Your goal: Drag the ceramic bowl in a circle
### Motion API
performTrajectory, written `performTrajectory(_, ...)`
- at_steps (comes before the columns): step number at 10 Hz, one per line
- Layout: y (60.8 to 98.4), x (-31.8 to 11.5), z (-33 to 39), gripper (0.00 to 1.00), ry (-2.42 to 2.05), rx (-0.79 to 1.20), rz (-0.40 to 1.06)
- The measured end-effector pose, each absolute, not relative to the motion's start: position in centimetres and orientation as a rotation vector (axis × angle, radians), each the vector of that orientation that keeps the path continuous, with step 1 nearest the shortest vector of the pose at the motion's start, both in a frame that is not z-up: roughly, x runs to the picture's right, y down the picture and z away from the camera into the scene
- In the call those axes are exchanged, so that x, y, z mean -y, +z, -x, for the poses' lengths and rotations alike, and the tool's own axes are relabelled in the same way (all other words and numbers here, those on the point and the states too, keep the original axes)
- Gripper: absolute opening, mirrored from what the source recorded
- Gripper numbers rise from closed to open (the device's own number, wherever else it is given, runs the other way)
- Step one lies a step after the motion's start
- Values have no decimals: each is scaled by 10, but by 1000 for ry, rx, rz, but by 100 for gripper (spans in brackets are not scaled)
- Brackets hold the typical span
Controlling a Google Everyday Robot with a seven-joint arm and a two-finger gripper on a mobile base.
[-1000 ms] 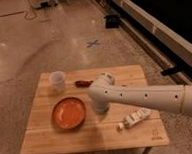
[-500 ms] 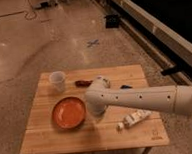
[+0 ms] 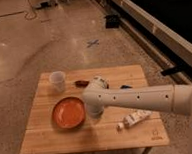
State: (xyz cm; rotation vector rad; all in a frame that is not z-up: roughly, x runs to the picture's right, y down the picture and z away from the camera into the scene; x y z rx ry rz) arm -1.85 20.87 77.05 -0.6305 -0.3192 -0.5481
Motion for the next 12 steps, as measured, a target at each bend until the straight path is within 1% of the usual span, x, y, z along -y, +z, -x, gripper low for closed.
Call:
performTrajectory(1,769,-208,2,59,-551,325,626)
performTrajectory(2,766,-205,-4,69,-558,332,622)
performTrajectory(3,764,-201,-4,76,-567,341,616)
performTrajectory(4,760,-196,3,80,-584,355,610)
performTrajectory(6,756,-191,28,80,-616,377,605)
performTrajectory(9,756,-186,104,80,-681,427,609)
performTrajectory(12,769,-200,159,80,-787,453,628)
